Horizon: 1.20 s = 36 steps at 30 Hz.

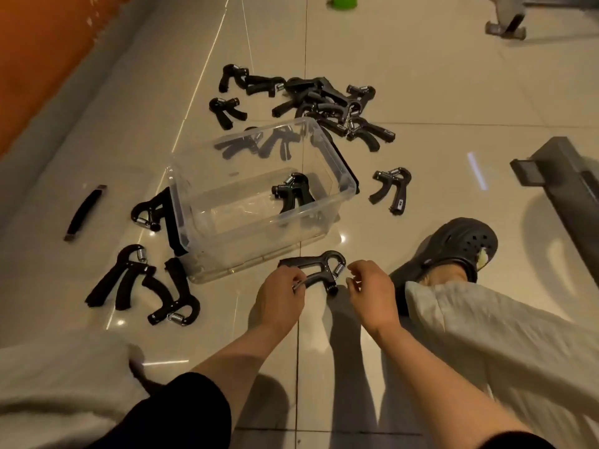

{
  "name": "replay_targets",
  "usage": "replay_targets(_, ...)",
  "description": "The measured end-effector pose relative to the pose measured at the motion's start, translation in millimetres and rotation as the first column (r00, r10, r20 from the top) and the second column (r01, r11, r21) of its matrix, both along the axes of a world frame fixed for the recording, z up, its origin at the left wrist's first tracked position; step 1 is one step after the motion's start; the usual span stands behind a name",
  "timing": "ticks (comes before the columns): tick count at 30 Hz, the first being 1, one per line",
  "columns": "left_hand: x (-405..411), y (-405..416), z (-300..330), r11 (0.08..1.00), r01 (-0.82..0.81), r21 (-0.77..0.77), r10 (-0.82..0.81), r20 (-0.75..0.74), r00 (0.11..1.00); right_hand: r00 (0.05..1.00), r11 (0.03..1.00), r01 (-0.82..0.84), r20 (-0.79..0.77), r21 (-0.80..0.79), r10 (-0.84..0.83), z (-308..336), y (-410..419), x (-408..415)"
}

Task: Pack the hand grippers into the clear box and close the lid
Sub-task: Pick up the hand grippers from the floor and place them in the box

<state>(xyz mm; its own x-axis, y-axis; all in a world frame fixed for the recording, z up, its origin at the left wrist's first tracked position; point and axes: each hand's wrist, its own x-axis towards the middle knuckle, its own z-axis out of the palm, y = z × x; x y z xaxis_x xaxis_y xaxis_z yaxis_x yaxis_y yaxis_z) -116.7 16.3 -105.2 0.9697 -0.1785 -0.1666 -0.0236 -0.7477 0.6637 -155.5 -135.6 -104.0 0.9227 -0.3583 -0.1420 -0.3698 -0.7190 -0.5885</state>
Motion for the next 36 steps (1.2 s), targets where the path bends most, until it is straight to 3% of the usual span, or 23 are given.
replay_targets(5,-4,-9,-63,0.971,0.153,0.182,-0.142,-0.070,0.987,0.990,0.988,0.097,-0.110,0.124,-0.083,-42,13,2)
replay_targets(9,6,-18,-91,0.912,0.208,0.354,-0.208,-0.037,0.977,0.973,0.955,0.188,-0.173,0.230,-0.150,-70,22,1)
replay_targets(16,25,-14,-87,0.897,0.218,0.385,-0.206,-0.074,0.976,0.972,0.930,0.204,-0.174,0.307,-0.157,-63,11,-4)
replay_targets(19,18,-9,-74,0.945,0.180,0.273,-0.166,-0.073,0.983,0.969,0.937,0.239,-0.123,0.255,-0.214,-50,4,-8)
replay_targets(23,3,-13,-41,0.991,-0.055,-0.121,0.028,-0.218,0.976,0.954,0.930,0.300,-0.062,0.213,-0.294,-19,2,-11)
replay_targets(26,6,-22,1,0.897,-0.122,-0.424,-0.016,-0.307,0.951,0.968,0.916,0.245,-0.022,0.319,-0.251,13,6,-3)
replay_targets(29,12,-15,53,0.775,-0.094,-0.625,-0.113,-0.284,0.952,0.982,0.895,0.145,0.046,0.423,-0.181,50,13,10)
replay_targets(33,18,14,92,0.661,-0.099,-0.744,-0.135,-0.248,0.959,0.971,0.871,0.013,0.200,0.491,-0.127,95,29,24)
replay_targets(36,30,40,108,0.648,-0.170,-0.742,-0.044,-0.260,0.965,0.970,0.869,-0.050,0.229,0.493,-0.075,113,45,34)
